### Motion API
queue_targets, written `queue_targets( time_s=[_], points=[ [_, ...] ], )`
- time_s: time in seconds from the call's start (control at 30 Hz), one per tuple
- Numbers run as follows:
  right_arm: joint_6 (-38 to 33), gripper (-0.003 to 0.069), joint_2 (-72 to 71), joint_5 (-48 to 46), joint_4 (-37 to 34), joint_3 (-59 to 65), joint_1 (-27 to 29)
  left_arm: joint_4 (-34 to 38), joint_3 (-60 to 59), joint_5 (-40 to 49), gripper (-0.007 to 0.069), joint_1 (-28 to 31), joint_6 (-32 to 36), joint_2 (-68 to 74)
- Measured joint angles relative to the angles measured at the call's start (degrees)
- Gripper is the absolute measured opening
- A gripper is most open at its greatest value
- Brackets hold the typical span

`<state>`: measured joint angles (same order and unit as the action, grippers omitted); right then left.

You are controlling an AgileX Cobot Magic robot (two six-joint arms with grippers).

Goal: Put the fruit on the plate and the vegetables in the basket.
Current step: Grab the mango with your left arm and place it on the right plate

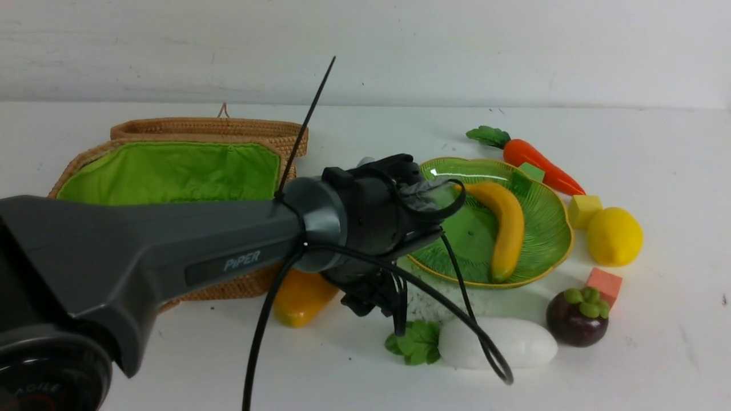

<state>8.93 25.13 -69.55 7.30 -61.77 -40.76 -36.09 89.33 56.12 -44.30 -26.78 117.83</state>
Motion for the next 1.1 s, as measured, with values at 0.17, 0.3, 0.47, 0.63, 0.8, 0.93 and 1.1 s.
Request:
queue_targets(
  time_s=[0.17, 0.3, 0.47, 0.63, 0.8, 0.93, 1.1],
  points=[
    [0.0, 0.0236, 0.0, 0.0, 0.1, 0.0, 0.0, -2.7, 0.0, -2.3, 0.0593, 0.0, 0.0, 0.8],
    [0.0, 0.0236, 0.0, -0.1, 0.1, 0.0, 0.0, -4.1, 0.0, -1.5, 0.0593, 0.0, 0.0, 2.9],
    [-0.2, 0.0236, 0.0, -0.2, 0.0, 0.0, 0.0, -4.5, 0.0, -0.7, 0.0593, 0.0, 0.0, 4.6],
    [-0.8, 0.0236, 0.0, -0.2, -0.1, 0.0, 0.0, -4.5, 0.0, -0.9, 0.0593, 0.0, 0.0, 4.8],
    [-1.1, 0.0236, 0.0, -0.2, -0.1, 0.0, 0.0, -3.5, 0.0, -0.7, 0.0542, 0.0, 0.0, 4.8],
    [-1.1, 0.0236, 0.0, -0.2, -0.2, 0.0, 0.0, -2.7, 0.0, 0.0, 0.0525, 0.0, 0.0, 4.7],
    [-1.2, 0.0236, 0.0, -0.2, -0.3, 0.0, 0.0, -2.3, 0.0, 0.7, 0.0525, 0.0, 0.0, 4.5]
  ],
)
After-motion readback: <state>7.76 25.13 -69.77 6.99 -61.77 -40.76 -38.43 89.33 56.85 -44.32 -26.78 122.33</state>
